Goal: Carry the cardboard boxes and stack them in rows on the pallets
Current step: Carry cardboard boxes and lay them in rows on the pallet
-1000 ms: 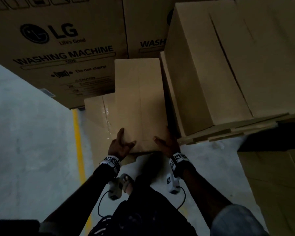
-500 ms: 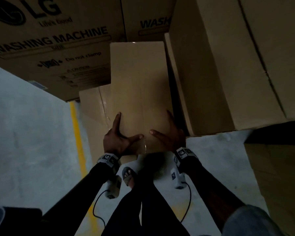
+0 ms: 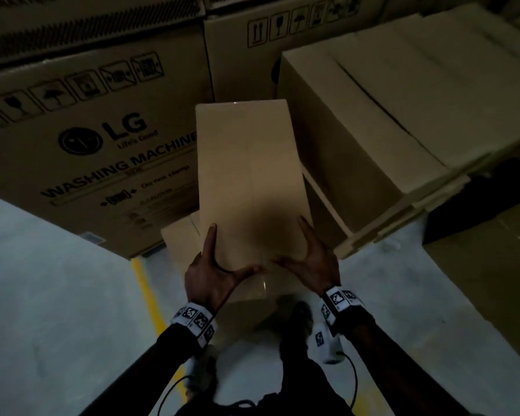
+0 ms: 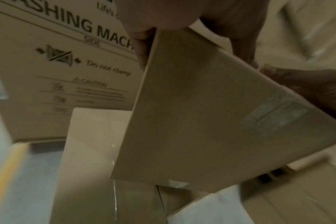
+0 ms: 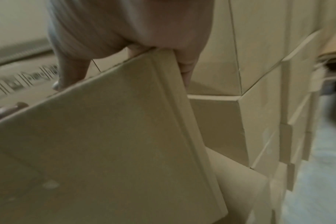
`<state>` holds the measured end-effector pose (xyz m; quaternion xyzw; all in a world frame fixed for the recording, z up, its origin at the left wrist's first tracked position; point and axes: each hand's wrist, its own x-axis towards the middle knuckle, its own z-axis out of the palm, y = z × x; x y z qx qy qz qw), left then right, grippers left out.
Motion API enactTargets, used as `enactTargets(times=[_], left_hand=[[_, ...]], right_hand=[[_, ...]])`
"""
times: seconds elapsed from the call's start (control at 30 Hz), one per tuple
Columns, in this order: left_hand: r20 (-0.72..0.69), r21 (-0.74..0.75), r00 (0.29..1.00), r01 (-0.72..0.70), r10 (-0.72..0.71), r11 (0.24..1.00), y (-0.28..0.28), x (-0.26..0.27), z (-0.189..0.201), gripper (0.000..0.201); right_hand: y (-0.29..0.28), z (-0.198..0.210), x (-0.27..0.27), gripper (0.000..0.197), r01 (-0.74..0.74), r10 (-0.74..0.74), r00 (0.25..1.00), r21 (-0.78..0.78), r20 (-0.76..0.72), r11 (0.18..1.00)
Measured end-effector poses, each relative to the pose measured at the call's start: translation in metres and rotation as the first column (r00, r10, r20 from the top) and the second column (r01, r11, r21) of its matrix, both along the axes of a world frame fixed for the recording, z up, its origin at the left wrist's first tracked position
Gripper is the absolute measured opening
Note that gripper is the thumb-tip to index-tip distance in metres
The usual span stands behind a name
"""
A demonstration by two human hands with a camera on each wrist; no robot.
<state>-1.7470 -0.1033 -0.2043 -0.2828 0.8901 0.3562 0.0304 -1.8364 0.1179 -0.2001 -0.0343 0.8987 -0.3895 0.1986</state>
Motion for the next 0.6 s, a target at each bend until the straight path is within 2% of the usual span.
enactTargets(times=[0.2,0.33,0.6], left_hand=[[-0.057,0.057,0.987,0.153,-0.150,0.987,-0.066,0.070,0.017,0.128],[-0.089,0.056,0.970,0.230,-0.225,0.972,-0.098,0.120,0.045,0.131],[-0.181,0.082,0.900,0.416,-0.396,0.906,-0.109,0.204,0.068,0.131]], right_hand=[[-0.050,0.028,0.102,0.113,0.148,-0.144,0.976,0.016,-0.161,0.989],[-0.079,0.052,0.171,0.111,0.239,-0.229,0.939,0.006,-0.257,0.971],[-0.088,0.074,0.299,0.113,0.421,-0.393,0.838,-0.012,-0.378,0.907]])
